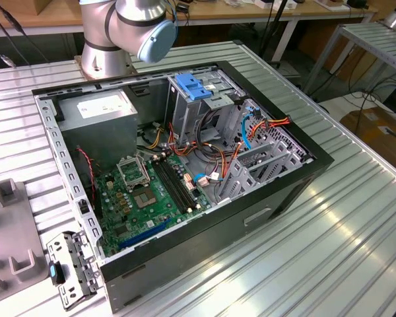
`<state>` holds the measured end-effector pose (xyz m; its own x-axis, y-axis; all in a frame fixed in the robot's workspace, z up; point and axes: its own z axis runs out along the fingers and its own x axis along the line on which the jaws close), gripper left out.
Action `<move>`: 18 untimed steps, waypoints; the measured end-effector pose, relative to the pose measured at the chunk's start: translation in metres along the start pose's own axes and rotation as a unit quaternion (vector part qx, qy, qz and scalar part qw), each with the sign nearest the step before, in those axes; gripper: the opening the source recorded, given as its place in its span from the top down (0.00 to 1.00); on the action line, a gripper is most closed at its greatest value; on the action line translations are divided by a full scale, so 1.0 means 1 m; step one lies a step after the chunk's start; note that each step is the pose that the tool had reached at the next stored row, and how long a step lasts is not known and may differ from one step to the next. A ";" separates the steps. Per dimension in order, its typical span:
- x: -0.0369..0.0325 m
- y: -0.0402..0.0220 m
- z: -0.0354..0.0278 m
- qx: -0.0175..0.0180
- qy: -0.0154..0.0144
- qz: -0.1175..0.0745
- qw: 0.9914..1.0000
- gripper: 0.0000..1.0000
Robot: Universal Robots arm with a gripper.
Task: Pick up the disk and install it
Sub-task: 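Pick up the disk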
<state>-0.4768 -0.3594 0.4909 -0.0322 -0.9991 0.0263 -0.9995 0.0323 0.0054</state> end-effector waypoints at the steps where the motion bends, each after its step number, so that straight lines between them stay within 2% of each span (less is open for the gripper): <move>1: 0.0000 0.0000 0.0000 0.000 0.000 0.000 1.000 0.63; 9: 0.0000 0.0000 -0.0027 0.000 0.000 0.000 1.000 0.63; 18: 0.0004 0.0000 -0.0141 0.000 -0.001 0.000 1.000 0.63</move>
<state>-0.4767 -0.3594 0.5050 -0.0322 -0.9992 0.0243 -0.9995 0.0324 0.0054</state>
